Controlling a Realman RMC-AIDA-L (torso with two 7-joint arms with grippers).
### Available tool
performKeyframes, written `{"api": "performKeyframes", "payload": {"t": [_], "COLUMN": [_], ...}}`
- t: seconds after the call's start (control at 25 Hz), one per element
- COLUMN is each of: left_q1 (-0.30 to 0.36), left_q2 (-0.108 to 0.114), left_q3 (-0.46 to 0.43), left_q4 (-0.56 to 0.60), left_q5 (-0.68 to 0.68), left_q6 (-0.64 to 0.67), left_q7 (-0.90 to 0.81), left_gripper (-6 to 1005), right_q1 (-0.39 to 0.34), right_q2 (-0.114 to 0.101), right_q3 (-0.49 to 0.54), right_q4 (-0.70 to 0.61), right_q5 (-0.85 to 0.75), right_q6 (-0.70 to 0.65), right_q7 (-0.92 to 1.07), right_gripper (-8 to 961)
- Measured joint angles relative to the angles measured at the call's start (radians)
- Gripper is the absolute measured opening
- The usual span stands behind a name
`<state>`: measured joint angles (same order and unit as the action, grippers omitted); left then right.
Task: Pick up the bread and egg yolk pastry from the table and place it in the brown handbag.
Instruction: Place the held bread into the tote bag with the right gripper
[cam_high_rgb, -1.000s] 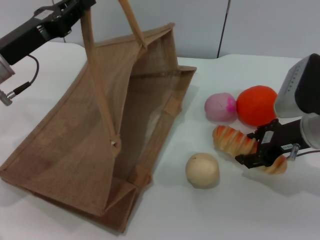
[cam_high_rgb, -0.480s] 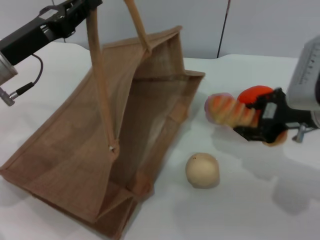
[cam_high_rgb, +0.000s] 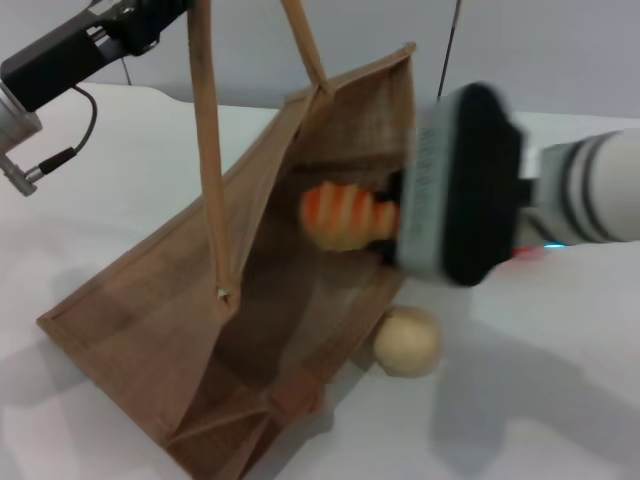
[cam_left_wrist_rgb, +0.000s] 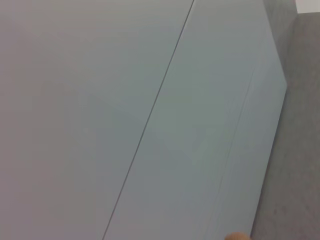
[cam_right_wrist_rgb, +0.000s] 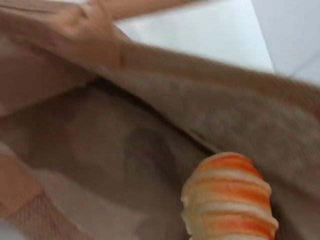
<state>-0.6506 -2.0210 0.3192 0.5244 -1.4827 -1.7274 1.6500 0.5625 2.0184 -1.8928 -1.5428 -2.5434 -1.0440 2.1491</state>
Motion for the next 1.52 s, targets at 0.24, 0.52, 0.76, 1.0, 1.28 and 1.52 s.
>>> {"api": "performKeyframes", "payload": {"t": [0.24,0.52,0.76,1.0,1.28,1.52], "left_q1": [-0.030,-0.050,-0.055,-0.051,-0.021,0.013], "left_q2": [0.001,0.000,0.011,0.015,0.001,-0.006], "left_q3": [0.001,0.004,-0.011,-0.021,-0.094,-0.101], "left_q4": [-0.003,-0.004,0.005,0.005,-0.005,-0.005], "left_q5": [-0.001,0.005,-0.004,-0.012,-0.030,-0.053], "left_q6": [-0.014,-0.031,-0.084,-0.081,-0.033,0.015], "left_q7": [-0.010,-0.016,-0.044,-0.043,-0.005,0.012], "left_gripper": [121,121,121,121,121,121], "right_q1": [0.099,0.143,0.173,0.157,0.139,0.049], "right_q2": [0.001,0.003,0.004,0.006,0.003,-0.015], "right_q3": [-0.215,-0.376,-0.485,-0.545,-0.539,-0.538], "right_q4": [0.026,0.189,0.352,0.441,0.435,0.395], "right_q5": [-0.161,-0.208,-0.203,-0.190,-0.108,-0.096], "right_q6": [0.093,0.420,0.710,0.932,0.964,1.157], "right_q7": [0.106,0.096,0.106,0.108,0.128,0.124], "right_gripper": [443,403,379,370,501,839]}}
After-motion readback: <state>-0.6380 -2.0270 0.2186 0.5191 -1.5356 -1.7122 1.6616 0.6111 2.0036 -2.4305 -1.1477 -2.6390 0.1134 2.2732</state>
